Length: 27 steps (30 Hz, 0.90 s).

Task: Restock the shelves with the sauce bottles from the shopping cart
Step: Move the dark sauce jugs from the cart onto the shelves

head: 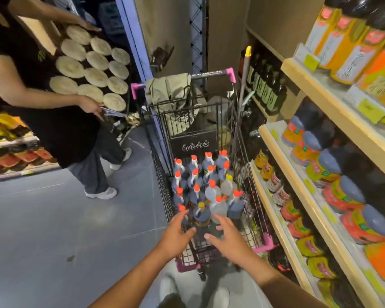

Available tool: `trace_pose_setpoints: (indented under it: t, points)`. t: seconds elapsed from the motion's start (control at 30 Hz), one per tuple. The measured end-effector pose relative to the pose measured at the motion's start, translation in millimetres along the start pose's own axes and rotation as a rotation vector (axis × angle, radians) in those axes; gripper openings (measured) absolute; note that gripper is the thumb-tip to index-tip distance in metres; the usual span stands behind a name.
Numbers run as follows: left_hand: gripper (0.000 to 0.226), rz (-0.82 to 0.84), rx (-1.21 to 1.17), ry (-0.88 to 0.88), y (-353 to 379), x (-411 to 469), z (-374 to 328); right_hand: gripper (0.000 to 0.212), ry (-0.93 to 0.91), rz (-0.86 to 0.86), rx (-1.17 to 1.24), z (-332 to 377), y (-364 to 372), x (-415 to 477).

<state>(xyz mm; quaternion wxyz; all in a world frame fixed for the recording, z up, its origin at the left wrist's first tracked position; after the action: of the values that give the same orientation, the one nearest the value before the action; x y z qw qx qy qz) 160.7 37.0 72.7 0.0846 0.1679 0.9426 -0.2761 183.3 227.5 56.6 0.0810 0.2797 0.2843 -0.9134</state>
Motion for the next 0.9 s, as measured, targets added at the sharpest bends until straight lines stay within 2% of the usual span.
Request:
trace_pose_setpoints:
  t: [0.33,0.4,0.57,0.77,0.9]
  points:
    - [0.056,0.065,0.029,-0.021,-23.9,67.4,30.2,0.056,0.171,0.109,0.018,2.7,24.4,55.9]
    - [0.06,0.089,0.016,-0.051,-31.3,85.0,47.1,0.055,0.223,0.123,0.017,3.2,36.2,70.1]
    - [0.047,0.126,-0.061,-0.093,-54.6,124.8,69.6,0.055,0.338,0.174,-0.016,4.6,74.6,108.6]
    - [0.048,0.222,-0.113,-0.115,-66.7,146.8,93.9,0.052,0.443,0.128,-0.039,3.6,107.0,158.8]
    - [0.046,0.231,-0.138,-0.111,-68.7,157.3,103.2,0.042,0.5,0.122,-0.048,0.9,123.5,186.9]
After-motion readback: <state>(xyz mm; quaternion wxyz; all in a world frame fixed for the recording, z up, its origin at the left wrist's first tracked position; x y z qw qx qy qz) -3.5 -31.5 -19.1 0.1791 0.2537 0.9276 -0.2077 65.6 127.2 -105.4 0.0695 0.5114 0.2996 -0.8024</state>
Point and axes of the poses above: each hand's wrist, its own x-axis towards the middle knuckle, its own y-axis out of the palm, z = x × y, the point moved 5 cm from there along x, towards the middle knuckle, and after that the axes turned 12 degrees about y, right-handed, at the moved point
